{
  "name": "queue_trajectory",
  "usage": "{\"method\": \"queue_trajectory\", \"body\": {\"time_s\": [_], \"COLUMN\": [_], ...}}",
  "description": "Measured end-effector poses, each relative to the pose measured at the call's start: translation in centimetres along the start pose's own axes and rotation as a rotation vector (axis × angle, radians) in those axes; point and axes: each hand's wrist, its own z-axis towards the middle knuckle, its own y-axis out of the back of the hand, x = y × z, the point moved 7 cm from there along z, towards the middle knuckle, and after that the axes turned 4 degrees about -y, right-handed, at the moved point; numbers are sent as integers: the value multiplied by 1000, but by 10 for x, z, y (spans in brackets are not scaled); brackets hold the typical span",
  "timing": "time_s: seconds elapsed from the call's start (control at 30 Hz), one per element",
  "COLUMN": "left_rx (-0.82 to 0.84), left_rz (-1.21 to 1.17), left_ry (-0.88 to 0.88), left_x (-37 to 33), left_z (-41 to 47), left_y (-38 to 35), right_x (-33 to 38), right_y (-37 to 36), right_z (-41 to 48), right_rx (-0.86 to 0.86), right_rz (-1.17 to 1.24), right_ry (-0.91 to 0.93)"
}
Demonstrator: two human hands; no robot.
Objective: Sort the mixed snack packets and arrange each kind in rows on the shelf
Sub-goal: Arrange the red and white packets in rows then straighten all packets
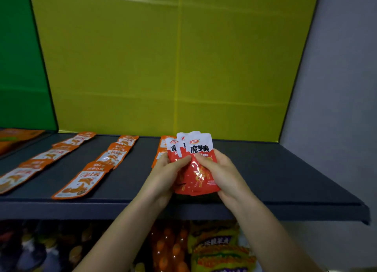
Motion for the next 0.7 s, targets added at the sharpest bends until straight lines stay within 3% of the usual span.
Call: {"method": "queue_trajectory", "body": {"time_s": [0.33, 0.57, 0.7], "left_rx": [-50, -115, -176], "left_rz": [3, 66, 97], "left_ry": [32, 34, 24], "left_x": [-14, -38, -52], "left_z": [31, 70, 89], "left_y": [-2, 14, 39], "right_x": [11, 39, 24], "right_y": [8, 44, 84], "right_z": [37, 81, 115], "right_rx": [77, -120, -246], "right_rz": [85, 31, -156], "right_ry": [-55, 64, -20]}}
